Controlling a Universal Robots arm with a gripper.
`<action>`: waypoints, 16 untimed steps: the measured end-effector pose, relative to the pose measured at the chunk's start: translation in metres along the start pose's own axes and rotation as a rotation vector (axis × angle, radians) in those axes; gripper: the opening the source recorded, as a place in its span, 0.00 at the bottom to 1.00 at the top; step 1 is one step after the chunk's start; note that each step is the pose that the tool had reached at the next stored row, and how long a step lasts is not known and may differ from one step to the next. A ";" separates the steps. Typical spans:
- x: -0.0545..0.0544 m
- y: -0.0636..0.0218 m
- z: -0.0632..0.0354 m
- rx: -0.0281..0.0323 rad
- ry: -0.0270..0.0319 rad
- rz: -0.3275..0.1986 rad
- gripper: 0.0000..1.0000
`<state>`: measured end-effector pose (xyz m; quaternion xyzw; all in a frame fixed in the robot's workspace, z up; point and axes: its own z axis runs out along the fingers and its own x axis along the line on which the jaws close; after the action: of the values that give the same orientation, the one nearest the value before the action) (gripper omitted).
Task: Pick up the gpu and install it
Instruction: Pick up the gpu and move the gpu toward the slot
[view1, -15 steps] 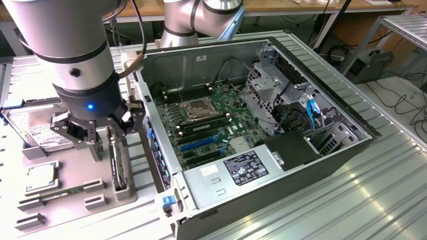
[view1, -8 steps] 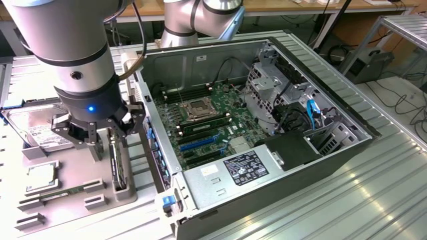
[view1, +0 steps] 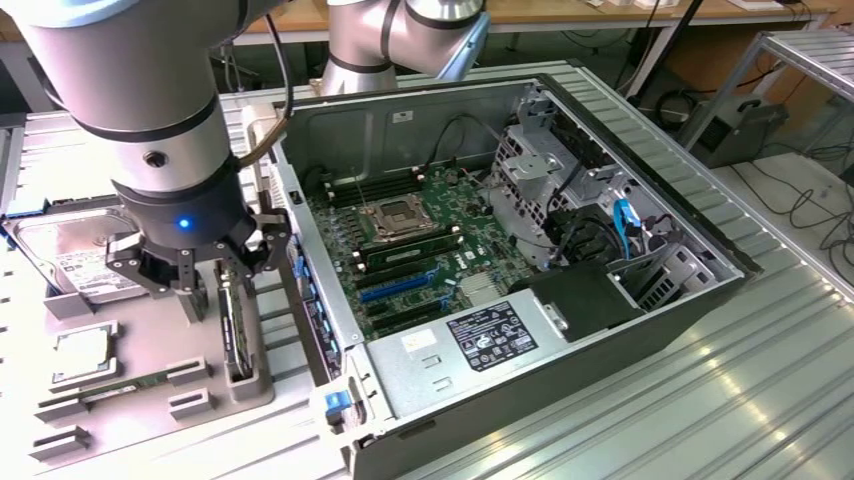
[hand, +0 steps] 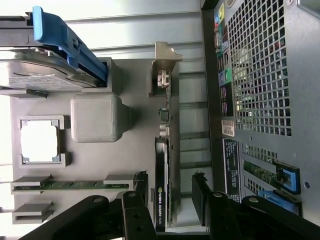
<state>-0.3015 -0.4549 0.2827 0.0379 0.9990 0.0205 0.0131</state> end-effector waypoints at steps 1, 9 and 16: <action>0.000 -0.0001 0.0008 0.0000 0.0000 0.000 0.48; 0.001 -0.0003 0.0062 -0.0001 0.0000 0.000 0.48; 0.001 -0.0005 0.0095 0.0001 0.0001 0.000 0.48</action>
<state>-0.3027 -0.4550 0.2731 0.0379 0.9990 0.0205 0.0130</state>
